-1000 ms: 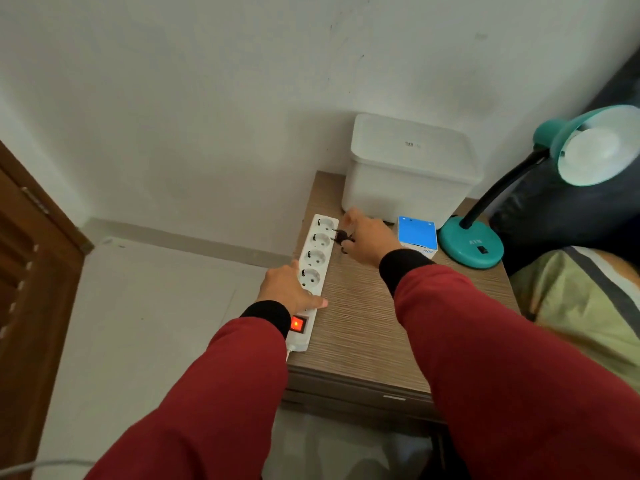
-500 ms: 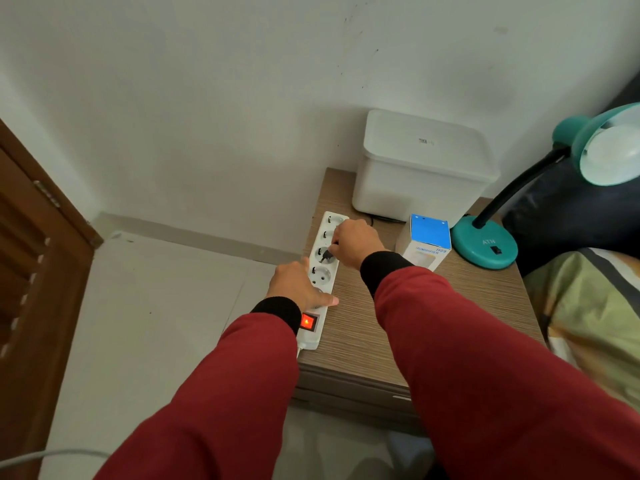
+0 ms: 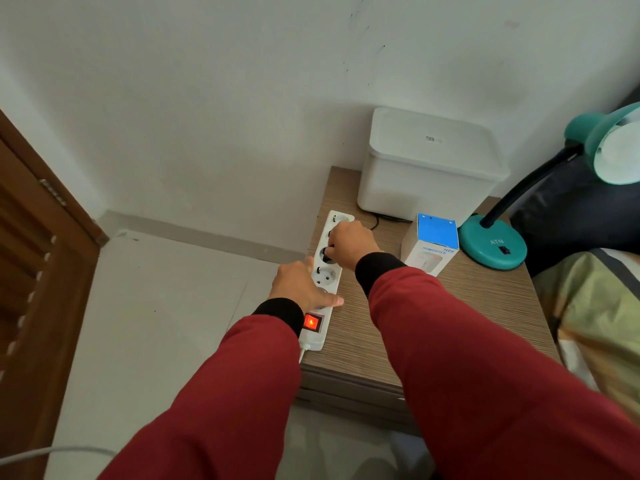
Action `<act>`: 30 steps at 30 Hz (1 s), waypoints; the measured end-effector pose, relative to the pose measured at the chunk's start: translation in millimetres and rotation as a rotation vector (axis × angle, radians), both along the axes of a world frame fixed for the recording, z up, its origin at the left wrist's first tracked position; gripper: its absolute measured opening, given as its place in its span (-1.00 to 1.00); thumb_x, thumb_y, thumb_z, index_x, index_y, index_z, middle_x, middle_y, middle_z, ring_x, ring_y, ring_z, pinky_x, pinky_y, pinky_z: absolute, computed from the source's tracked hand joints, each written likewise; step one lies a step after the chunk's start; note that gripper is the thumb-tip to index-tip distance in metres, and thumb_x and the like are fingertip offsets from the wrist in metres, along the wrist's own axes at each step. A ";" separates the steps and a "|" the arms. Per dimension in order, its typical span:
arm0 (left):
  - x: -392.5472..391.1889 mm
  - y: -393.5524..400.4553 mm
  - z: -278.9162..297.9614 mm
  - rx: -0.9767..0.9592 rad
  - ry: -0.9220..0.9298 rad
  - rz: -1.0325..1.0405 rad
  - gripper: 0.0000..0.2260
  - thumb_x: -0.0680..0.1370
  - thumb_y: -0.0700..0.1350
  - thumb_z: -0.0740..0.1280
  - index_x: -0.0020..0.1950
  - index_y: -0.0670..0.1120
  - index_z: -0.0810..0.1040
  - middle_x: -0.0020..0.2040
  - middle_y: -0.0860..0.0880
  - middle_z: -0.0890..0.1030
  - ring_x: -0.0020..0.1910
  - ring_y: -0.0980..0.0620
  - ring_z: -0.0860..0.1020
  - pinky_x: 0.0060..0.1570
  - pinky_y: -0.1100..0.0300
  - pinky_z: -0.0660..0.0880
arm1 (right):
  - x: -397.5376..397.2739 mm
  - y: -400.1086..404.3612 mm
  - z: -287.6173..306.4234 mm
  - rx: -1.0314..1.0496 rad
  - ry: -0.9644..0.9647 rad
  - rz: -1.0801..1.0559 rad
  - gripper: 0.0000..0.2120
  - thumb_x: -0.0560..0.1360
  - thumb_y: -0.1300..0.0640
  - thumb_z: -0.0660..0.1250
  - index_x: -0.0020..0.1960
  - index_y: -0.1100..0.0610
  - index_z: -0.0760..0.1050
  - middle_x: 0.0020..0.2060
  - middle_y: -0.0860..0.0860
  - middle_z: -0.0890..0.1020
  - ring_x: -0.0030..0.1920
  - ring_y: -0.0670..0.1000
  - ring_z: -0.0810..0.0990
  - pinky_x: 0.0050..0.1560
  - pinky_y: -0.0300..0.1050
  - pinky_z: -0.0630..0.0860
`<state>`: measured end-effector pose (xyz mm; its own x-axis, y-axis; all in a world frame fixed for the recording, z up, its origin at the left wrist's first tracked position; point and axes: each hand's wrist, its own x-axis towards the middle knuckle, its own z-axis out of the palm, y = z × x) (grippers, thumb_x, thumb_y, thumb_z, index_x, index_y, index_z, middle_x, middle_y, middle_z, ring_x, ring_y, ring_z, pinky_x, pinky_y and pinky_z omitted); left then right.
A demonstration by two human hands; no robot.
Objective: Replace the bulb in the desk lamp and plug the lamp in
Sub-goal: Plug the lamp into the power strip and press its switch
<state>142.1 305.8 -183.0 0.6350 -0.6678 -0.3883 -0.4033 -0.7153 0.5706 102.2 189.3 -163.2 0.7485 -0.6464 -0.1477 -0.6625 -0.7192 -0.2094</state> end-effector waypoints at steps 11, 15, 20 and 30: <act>5.7 -3.3 -11.0 0.000 0.024 0.022 -0.33 0.19 0.13 0.60 0.21 -0.10 0.53 0.02 -0.04 0.63 0.00 0.02 0.62 0.02 0.18 0.57 | -23.2 -6.9 -8.2 0.241 -0.259 -0.007 -0.79 0.47 0.14 0.39 0.06 0.19 0.67 0.02 0.07 0.71 0.10 0.00 0.63 0.08 -0.25 0.46; 7.1 -3.5 -11.4 0.007 0.024 0.024 -0.35 0.18 0.14 0.60 0.17 -0.11 0.54 0.01 -0.04 0.63 -0.04 0.02 0.62 -0.02 0.21 0.56 | -20.3 -6.4 -13.4 0.276 -0.294 -0.009 -0.82 0.45 0.16 0.41 0.01 0.20 0.69 -0.02 0.08 0.72 0.08 0.01 0.63 0.09 -0.25 0.47; 8.5 -4.4 -12.6 0.013 0.021 0.013 -0.37 0.17 0.16 0.60 0.14 -0.08 0.56 -0.02 -0.03 0.63 -0.09 0.06 0.59 -0.08 0.25 0.53 | -19.3 -8.2 -23.6 0.200 -0.278 -0.053 -0.79 0.45 0.01 0.40 0.03 0.06 0.68 0.04 0.05 0.67 0.18 0.07 0.49 0.23 0.09 0.43; 4.5 -5.9 -2.7 0.125 -0.044 -0.098 -0.35 0.29 0.19 0.52 0.22 -0.14 0.45 0.02 -0.05 0.51 0.02 0.02 0.50 -0.03 0.23 0.42 | -25.3 -4.1 2.6 0.112 -0.023 0.038 -0.49 0.49 -0.15 0.31 0.40 -0.08 0.39 0.34 0.03 0.49 0.38 0.09 0.33 0.33 0.05 0.31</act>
<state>146.6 299.9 -185.8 0.5872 -0.6756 -0.4457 -0.4974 -0.7356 0.4598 76.9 185.1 -160.6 0.7763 -0.5978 -0.2000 -0.6291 -0.7149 -0.3051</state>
